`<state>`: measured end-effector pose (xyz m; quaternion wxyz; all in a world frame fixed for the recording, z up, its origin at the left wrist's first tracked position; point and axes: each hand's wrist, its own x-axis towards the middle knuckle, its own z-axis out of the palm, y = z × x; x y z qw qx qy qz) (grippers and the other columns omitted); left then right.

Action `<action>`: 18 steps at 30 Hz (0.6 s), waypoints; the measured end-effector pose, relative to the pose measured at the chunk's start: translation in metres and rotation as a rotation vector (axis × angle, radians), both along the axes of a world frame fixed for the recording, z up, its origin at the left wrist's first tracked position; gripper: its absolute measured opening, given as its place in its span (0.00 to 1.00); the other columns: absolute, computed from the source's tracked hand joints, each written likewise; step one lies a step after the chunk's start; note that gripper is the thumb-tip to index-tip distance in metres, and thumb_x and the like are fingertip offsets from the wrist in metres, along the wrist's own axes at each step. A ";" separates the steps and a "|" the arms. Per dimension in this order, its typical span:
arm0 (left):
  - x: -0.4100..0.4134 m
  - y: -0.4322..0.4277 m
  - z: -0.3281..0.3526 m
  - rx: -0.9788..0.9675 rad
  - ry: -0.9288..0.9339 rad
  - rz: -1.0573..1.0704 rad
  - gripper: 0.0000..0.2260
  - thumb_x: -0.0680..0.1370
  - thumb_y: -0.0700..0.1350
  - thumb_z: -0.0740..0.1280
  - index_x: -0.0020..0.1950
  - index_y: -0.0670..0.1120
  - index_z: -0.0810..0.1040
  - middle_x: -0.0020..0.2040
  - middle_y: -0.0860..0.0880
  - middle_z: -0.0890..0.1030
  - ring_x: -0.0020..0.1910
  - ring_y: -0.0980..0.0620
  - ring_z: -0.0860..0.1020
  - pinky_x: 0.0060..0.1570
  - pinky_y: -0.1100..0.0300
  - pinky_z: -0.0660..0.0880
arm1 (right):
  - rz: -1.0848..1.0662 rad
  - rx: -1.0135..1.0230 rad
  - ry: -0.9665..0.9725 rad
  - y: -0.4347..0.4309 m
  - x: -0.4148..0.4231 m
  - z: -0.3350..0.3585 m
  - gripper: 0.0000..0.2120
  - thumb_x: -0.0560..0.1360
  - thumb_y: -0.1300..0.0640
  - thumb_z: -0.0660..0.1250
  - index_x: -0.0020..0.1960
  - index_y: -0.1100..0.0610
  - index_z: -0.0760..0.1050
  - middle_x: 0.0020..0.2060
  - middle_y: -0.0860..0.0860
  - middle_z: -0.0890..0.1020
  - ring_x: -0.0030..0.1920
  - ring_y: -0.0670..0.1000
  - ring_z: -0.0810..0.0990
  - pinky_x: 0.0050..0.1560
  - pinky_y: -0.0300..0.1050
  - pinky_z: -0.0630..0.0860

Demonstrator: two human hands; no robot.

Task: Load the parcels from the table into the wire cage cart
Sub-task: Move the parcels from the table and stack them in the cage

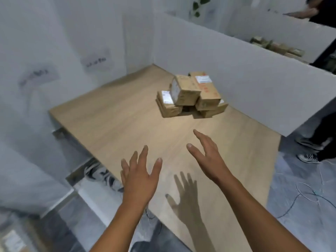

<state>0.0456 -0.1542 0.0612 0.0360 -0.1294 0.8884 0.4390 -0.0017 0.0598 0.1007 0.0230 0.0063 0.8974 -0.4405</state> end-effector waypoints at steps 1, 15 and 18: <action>-0.003 0.014 0.005 0.001 0.000 -0.026 0.33 0.78 0.72 0.52 0.82 0.65 0.52 0.84 0.51 0.54 0.83 0.44 0.42 0.81 0.42 0.43 | -0.033 -0.028 0.008 0.017 0.000 0.005 0.31 0.81 0.35 0.62 0.82 0.39 0.60 0.81 0.40 0.61 0.82 0.44 0.51 0.81 0.52 0.54; -0.189 0.066 0.044 0.009 0.096 -0.052 0.33 0.82 0.64 0.60 0.82 0.48 0.61 0.80 0.45 0.64 0.79 0.45 0.64 0.73 0.48 0.64 | -0.219 -0.003 0.027 0.083 -0.117 0.018 0.37 0.79 0.28 0.57 0.82 0.45 0.62 0.82 0.44 0.61 0.83 0.47 0.48 0.82 0.56 0.52; -0.262 0.073 0.038 0.058 0.094 -0.068 0.30 0.83 0.62 0.61 0.80 0.48 0.63 0.77 0.45 0.68 0.74 0.45 0.68 0.63 0.54 0.66 | -0.266 0.049 -0.007 0.081 -0.166 0.015 0.44 0.73 0.22 0.53 0.82 0.46 0.62 0.82 0.44 0.61 0.83 0.48 0.47 0.82 0.57 0.51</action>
